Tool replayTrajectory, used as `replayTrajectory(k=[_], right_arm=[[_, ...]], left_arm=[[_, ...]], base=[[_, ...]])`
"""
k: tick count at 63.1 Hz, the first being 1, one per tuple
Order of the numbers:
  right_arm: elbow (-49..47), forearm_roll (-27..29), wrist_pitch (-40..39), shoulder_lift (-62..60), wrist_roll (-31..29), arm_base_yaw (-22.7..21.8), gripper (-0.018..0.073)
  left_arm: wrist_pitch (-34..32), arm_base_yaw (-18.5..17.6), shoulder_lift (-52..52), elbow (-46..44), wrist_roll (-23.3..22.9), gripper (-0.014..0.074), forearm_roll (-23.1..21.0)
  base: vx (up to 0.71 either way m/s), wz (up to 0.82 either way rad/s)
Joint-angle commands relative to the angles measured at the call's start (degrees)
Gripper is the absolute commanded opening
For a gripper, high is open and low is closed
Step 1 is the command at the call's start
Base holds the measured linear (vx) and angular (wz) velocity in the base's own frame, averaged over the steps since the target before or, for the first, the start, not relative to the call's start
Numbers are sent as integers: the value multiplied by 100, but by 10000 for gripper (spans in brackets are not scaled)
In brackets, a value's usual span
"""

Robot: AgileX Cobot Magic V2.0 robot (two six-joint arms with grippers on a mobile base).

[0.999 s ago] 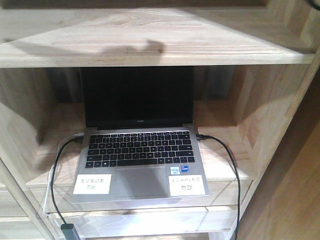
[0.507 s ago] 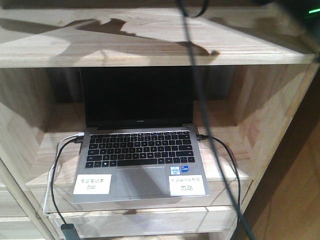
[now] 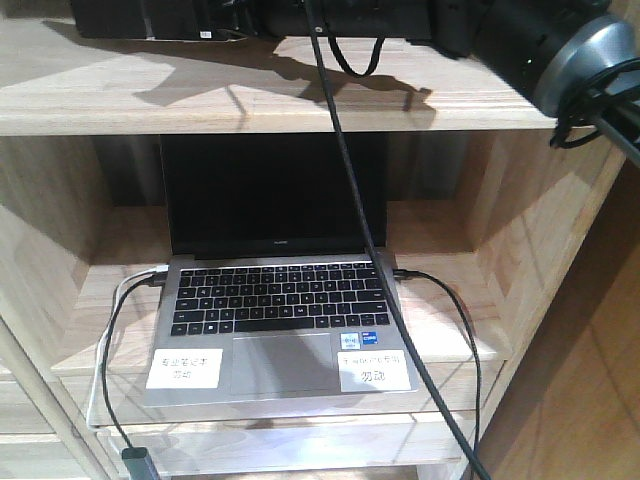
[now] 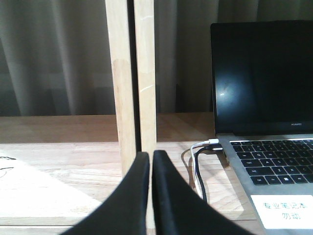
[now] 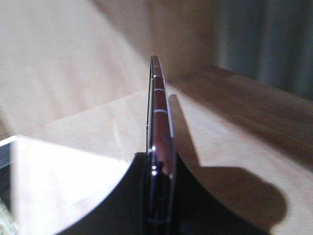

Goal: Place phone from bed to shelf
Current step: 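Raise the right gripper with the phone above the upper shelf board, then lower the phone flat onto the upper shelf and open the right gripper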

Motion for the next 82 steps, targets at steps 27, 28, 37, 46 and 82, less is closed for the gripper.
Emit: replayTrajectory(k=[27, 28, 37, 46, 82], right_arm=[[-214, 281, -497, -13, -29, -13, 15], [-214, 281, -497, -6, -29, -13, 16], [-214, 281, -577, 0, -29, -13, 63], [-214, 281, -685, -5, -29, -13, 160], [-214, -548, -1223, -246, 110, -25, 533]], left_arm=[[-415, -20, -77, -122, -33, 1, -52], [-415, -20, -77, -122, -33, 1, -52], [-415, -20, -77, -122, -33, 1, -52], [-415, -20, -77, -122, -33, 1, -52], [-415, -20, -77, -122, -33, 1, -52]], base=[[0, 0], [0, 0], [0, 0], [0, 0], [0, 0]])
